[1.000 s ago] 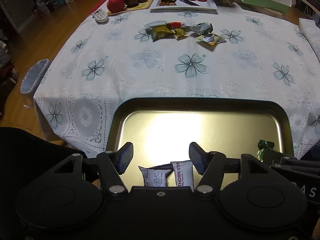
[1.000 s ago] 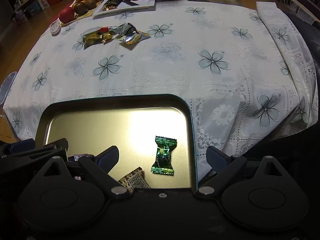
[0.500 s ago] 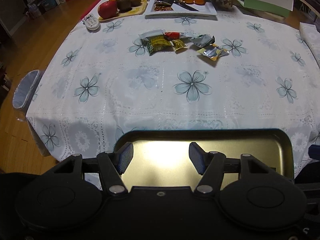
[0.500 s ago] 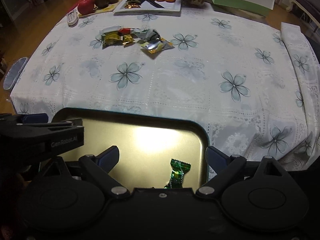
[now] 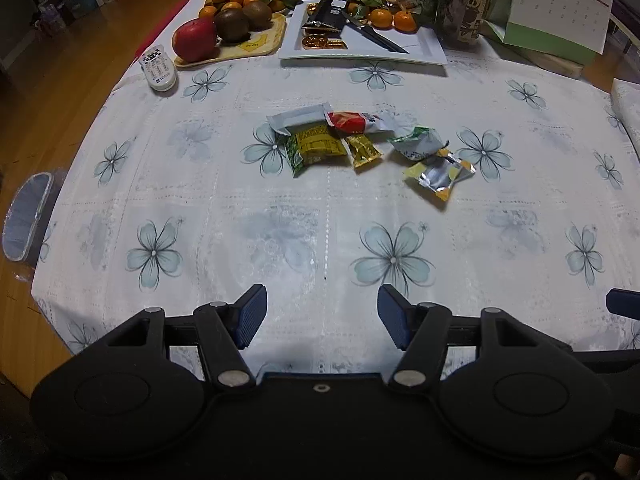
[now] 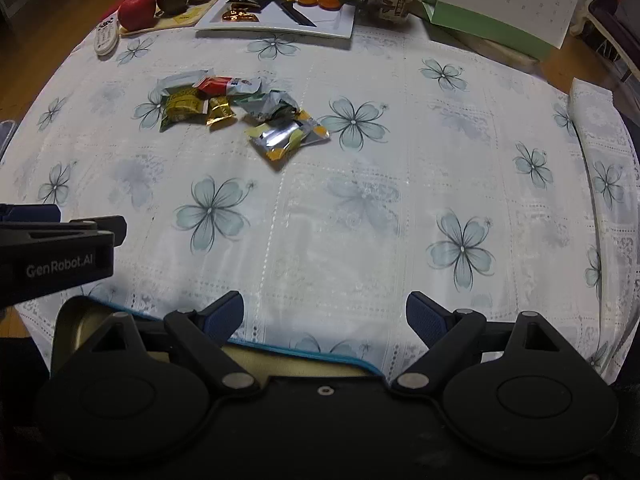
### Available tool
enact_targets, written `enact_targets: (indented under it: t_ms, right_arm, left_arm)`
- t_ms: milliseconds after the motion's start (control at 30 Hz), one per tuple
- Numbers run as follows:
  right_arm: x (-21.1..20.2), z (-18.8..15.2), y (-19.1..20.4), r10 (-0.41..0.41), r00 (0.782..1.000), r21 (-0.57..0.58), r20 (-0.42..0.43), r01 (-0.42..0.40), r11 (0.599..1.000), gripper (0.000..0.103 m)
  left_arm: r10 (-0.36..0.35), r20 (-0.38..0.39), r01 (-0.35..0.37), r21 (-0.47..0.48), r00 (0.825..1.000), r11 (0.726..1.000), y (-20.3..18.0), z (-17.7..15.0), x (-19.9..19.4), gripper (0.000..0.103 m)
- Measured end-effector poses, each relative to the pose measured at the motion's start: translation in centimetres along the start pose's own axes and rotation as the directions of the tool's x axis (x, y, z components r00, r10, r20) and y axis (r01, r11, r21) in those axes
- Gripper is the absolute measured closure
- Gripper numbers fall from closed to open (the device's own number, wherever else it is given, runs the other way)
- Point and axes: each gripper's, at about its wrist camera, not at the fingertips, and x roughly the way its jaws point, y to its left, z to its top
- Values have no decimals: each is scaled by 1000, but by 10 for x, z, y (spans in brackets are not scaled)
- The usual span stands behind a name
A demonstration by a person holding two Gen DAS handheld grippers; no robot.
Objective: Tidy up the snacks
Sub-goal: 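Lift both open tools away from the tray toward the snack pile, then lower both open tools onto the snack pile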
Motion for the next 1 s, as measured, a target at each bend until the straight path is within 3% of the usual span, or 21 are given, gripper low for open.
enact_targets:
  t_ms: [167,333,467,700,833,1000]
  right_arm:
    - [20,41,-4,27,999,44,-29,-26,999,20]
    - [40,77,-9,55,998,106,-43,-50,993,20]
    - [57,102,-14,101,994,160,-40,-94,983,23]
    - [82,144,-19,197,980,311,-29,-178,933,26]
    - [94,165,-6,185,982,278,-25,-171,945,37]
    - [112,178,5,164,986,256,-30,-151,955,38]
  left_arm:
    - [2,-19,-2,-16,1000,1000,8,36,18,38]
    - [-16,-56,13,-62,998,998,19,67,40,38]
    - [1,-54,-5,-91,999,996,26,78,53,38]
    - [-40,-104,27,-125,994,992,29,91,67,38]
    - [-50,-98,37,-137,994,990,28,97,65,38]
    - [-53,-110,35,-155,993,987,31,99,68,38]
